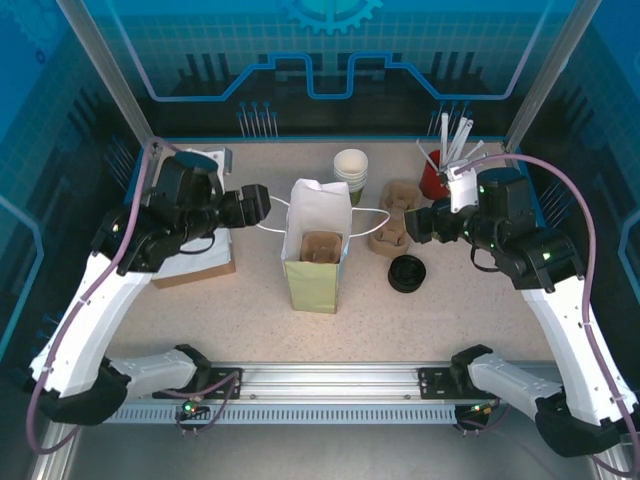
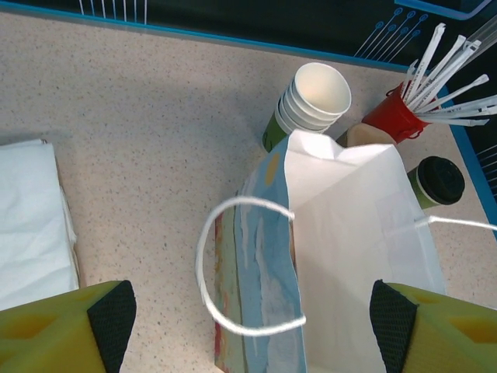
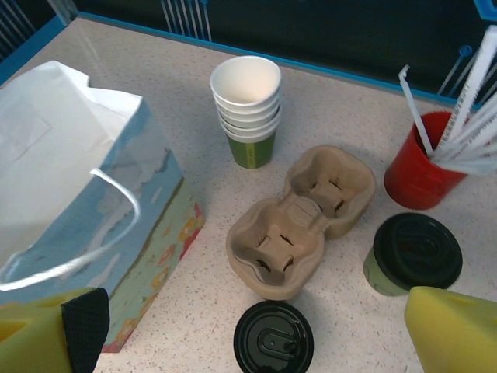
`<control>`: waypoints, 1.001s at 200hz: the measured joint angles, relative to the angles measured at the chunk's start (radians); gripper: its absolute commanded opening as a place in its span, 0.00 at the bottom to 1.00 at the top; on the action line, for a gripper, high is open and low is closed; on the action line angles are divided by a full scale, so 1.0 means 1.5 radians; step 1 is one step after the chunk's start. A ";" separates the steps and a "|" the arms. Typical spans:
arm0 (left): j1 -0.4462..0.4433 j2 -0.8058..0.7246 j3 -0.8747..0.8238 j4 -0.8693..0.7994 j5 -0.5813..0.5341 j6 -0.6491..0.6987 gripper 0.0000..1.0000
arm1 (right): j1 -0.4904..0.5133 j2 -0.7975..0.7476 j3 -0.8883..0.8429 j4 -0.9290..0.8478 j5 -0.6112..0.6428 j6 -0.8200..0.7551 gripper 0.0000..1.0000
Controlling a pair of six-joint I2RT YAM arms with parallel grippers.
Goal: Pack the takeout coffee
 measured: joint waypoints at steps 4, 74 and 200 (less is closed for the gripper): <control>0.005 0.011 0.013 -0.005 0.004 0.007 0.83 | -0.003 -0.003 -0.003 0.000 0.001 0.003 1.00; 0.050 0.189 0.184 -0.045 0.057 0.135 0.83 | -0.018 -0.028 -0.027 0.004 0.028 0.021 1.00; 0.061 0.488 0.406 -0.143 0.180 0.375 0.78 | -0.034 -0.033 -0.061 0.012 0.045 0.023 1.00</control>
